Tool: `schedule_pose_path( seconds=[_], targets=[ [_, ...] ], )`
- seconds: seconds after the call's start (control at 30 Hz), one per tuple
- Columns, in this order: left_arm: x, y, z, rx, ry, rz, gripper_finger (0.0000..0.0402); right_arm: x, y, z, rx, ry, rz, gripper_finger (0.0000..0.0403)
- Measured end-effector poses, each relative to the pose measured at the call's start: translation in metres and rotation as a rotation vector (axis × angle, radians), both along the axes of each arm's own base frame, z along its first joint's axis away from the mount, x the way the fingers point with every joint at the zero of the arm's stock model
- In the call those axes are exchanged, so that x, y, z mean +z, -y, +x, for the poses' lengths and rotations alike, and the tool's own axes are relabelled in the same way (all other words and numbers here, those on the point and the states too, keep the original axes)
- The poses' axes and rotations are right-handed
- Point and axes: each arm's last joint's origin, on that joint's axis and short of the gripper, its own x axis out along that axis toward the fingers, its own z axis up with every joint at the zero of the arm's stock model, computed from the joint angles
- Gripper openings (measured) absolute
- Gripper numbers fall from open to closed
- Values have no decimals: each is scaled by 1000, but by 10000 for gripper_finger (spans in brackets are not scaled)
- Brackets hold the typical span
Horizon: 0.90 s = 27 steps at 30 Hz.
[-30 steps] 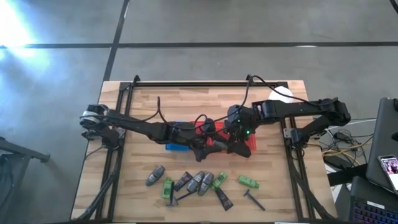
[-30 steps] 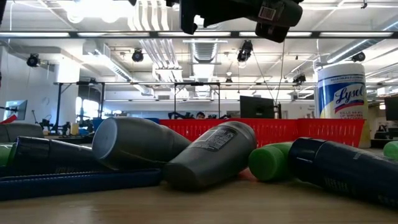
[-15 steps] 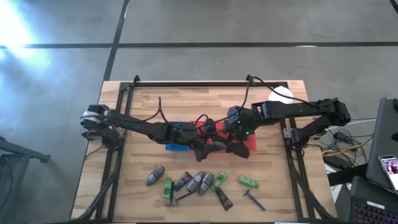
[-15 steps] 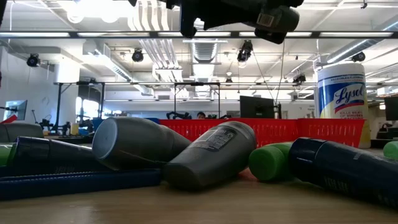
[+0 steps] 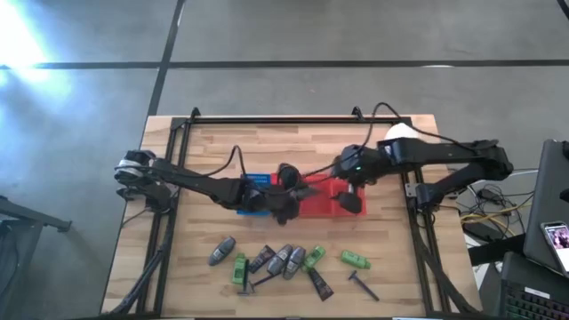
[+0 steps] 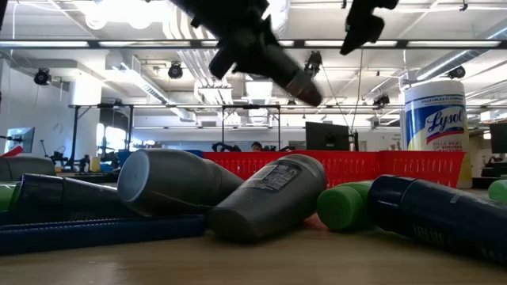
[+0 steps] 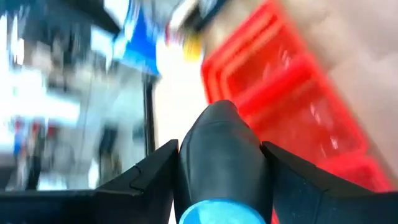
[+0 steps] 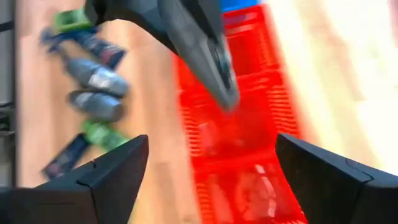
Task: Pick & Place Travel size toiletries
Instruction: Put the black deodorant into the left red bin
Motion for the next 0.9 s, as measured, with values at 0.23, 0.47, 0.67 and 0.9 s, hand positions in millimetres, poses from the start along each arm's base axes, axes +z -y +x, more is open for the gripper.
schedule_pose_path(
  seconds=[0.23, 0.47, 0.67, 0.9],
  targets=[
    [-13, -1, -16, 468, 122, -212, 213, 26, 9, -44, -311, 92, -132, 362],
    [-17, 8, -22, 761, 444, -690, 213, 35, 14, -71, -522, 144, -189, 345],
    [-29, 27, -32, 949, 652, -881, 213, 33, 16, -79, -554, 101, -255, 335],
    [-64, 42, -17, 1025, 733, -906, 213, 31, 16, -78, -505, 73, -293, 344]
  ],
)
